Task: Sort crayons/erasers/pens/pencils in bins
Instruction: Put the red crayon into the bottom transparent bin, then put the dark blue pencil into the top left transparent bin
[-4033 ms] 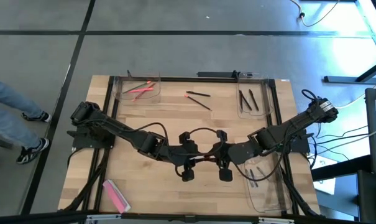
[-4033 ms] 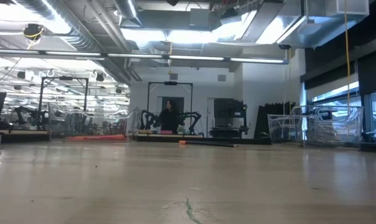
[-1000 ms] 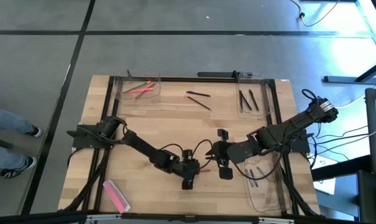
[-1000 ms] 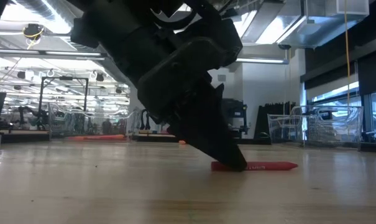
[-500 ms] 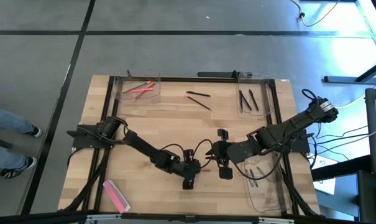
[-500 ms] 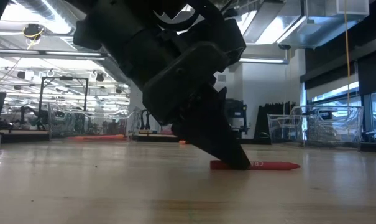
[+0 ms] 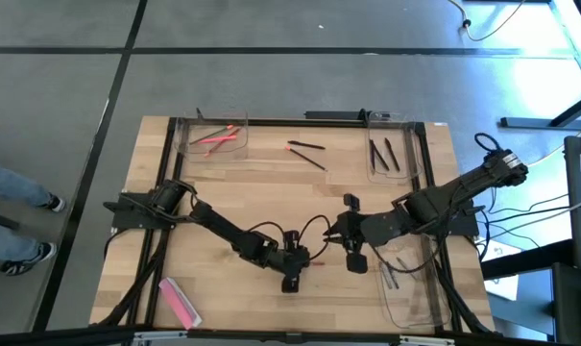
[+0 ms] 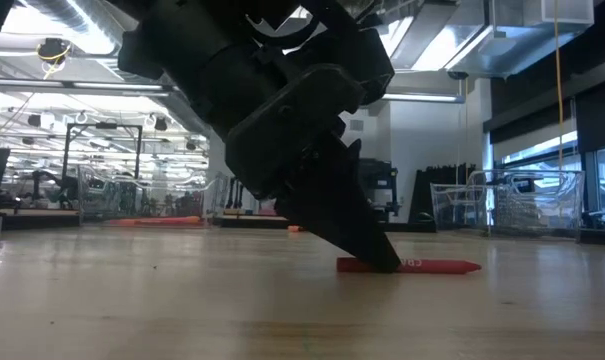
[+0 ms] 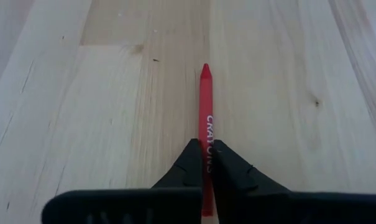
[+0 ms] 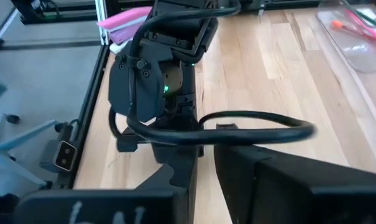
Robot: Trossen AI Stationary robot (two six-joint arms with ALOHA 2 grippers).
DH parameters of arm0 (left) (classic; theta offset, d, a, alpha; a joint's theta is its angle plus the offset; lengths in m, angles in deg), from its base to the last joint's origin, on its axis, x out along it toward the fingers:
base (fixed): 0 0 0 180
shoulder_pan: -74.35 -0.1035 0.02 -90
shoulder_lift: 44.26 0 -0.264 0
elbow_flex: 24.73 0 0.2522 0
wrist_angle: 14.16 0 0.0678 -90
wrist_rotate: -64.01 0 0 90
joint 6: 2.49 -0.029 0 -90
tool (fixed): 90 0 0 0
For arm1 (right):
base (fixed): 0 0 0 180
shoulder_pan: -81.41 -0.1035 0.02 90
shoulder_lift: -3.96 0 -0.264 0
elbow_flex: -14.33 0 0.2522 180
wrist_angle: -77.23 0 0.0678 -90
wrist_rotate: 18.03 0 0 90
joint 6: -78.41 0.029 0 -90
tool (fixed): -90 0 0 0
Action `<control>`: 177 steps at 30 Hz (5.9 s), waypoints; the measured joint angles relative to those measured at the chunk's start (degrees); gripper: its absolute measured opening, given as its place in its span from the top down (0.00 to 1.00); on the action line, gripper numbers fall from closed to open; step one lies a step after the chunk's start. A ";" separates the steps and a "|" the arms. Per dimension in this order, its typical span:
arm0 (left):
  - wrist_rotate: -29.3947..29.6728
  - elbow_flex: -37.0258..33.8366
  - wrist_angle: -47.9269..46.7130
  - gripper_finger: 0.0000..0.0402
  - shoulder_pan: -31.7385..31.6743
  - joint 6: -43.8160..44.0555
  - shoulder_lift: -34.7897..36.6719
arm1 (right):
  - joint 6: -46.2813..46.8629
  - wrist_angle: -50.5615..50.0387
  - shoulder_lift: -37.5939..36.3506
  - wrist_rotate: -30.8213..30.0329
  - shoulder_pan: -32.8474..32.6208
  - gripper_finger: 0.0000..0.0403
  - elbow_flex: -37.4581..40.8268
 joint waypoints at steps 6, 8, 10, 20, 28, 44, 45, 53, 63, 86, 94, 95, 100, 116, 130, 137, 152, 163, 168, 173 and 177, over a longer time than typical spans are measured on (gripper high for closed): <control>-0.13 -0.22 -1.55 1.00 -0.07 0.02 1.39 | 3.47 -7.41 -4.24 -0.02 -1.34 0.86 0.00; -0.17 -0.25 -2.34 1.00 -0.07 0.03 2.06 | 4.53 -9.91 -5.05 -0.02 -2.03 0.86 -0.02; -0.16 -0.31 -3.16 1.00 -0.09 -0.06 2.99 | 5.80 -12.13 -5.43 -0.04 -2.65 0.86 -0.02; 0.79 -0.16 -5.41 1.00 -0.50 -1.56 9.00 | 13.78 -20.72 -5.52 -0.38 -6.92 0.86 -0.02; 2.44 -0.09 -7.68 1.00 -1.06 -2.71 14.63 | 18.30 -22.19 -3.86 1.03 -7.19 0.86 -0.02; 4.27 -0.07 -7.79 1.00 -1.78 -4.97 17.66 | 5.52 -13.81 6.67 3.04 -2.89 0.61 -0.02; 4.27 -0.07 -7.73 1.00 -1.77 -4.97 17.66 | 4.80 -12.69 7.43 3.03 -2.47 0.59 -0.02; 4.32 -0.07 -7.76 1.00 -1.79 -4.90 17.66 | -2.03 -7.86 12.83 3.04 0.81 0.57 -0.02; 4.88 -0.07 -7.76 1.00 -1.84 -4.77 17.66 | -4.40 -7.03 16.25 3.10 2.81 0.58 0.00; 4.92 -0.07 -7.86 0.98 -2.78 -4.81 17.66 | -5.55 -6.84 16.69 6.14 4.55 0.93 0.00; 4.86 -0.07 -7.81 0.91 -2.93 -3.41 17.66 | -5.76 -6.76 16.69 6.14 4.55 0.93 0.01; 4.86 -0.07 -7.73 0.89 -3.02 -3.39 17.66 | -5.74 -6.66 16.69 6.12 4.55 0.93 0.02; 4.83 -0.06 -7.76 0.82 -3.56 -1.43 17.66 | -5.55 -6.96 16.69 6.11 4.59 0.93 0.02; -5.41 0.02 -10.42 0.80 -3.67 8.56 20.36 | 14.47 -26.59 9.68 6.14 2.01 0.93 -2.64; -5.19 0.02 -12.58 0.80 -1.20 9.85 26.39 | 59.15 -48.65 6.29 6.60 -16.05 0.93 -2.64; -5.17 0.02 -12.74 0.80 -0.11 9.86 26.38 | 82.99 -48.52 6.29 12.86 -26.70 0.89 1.43; -5.13 0.00 -12.70 0.80 0.24 9.89 26.33 | 101.03 -21.70 6.33 18.10 -35.04 0.89 19.16; -5.14 -0.02 -12.70 0.80 -0.08 10.26 26.31 | 100.79 -19.78 6.33 18.12 -34.53 0.81 21.55; -5.15 -0.02 -13.10 0.80 -2.09 12.59 26.31 | 100.78 -20.55 6.33 18.12 -34.53 0.71 21.13; -6.90 -0.05 -16.70 0.80 -6.30 12.39 27.13 | 102.58 -21.65 4.06 17.67 -34.53 0.67 19.56; -9.72 2.87 -26.38 0.80 -11.84 7.50 28.04 | 102.64 -23.71 -0.03 16.97 -34.53 0.67 18.41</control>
